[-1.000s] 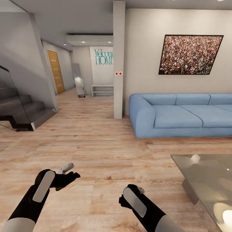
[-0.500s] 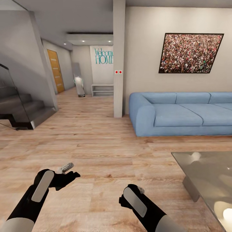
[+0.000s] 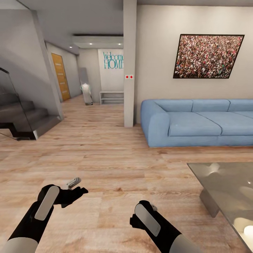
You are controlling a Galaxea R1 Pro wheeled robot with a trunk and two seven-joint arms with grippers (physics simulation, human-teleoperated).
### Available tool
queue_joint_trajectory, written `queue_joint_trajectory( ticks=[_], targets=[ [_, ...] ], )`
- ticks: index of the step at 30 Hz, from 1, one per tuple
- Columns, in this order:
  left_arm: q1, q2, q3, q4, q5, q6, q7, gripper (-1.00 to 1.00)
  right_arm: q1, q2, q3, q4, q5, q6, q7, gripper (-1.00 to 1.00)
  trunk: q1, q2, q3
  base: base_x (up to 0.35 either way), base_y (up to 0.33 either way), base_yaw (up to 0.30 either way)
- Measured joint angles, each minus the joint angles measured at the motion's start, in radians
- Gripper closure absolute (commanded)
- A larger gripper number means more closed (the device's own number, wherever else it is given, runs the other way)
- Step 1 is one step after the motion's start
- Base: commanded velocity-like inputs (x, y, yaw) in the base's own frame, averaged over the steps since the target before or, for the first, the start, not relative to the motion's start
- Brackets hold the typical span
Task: Place each of the two pumpkins and all three candles from the living room inside a cabinet in the living room (use any cabinet), then make sure every cabinet is closed, and position the cauldron so it is next to a table in the living room.
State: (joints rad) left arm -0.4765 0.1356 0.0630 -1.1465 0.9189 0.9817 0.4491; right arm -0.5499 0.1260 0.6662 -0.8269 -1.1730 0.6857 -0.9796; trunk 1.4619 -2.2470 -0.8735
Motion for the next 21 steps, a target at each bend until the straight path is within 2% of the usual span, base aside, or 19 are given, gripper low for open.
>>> queue_joint_trajectory(
  ticks=[6, 11, 21],
  targets=[
    [0.000, 0.001, 0.001, 0.000, 0.000, 0.001, 0.000, -1.00, -0.001, -0.001, 0.000, 0.003, 0.001, 0.024, -0.004, -1.00, 0.023, -0.042, -0.019, 0.000, 0.000, 0.000],
    [0.000, 0.001, 0.001, 0.001, 0.000, 0.000, 0.000, -1.00, 0.000, -0.003, -0.001, 0.003, 0.004, 0.125, -0.002, -1.00, 0.042, -0.077, -0.034, 0.000, 0.000, 0.000],
    [0.000, 0.001, 0.002, 0.006, 0.000, 0.000, 0.000, -1.00, 0.000, -0.006, -0.003, 0.000, 0.004, 0.149, 0.011, -1.00, 0.081, -0.147, -0.066, 0.000, 0.000, 0.000]
  ],
)
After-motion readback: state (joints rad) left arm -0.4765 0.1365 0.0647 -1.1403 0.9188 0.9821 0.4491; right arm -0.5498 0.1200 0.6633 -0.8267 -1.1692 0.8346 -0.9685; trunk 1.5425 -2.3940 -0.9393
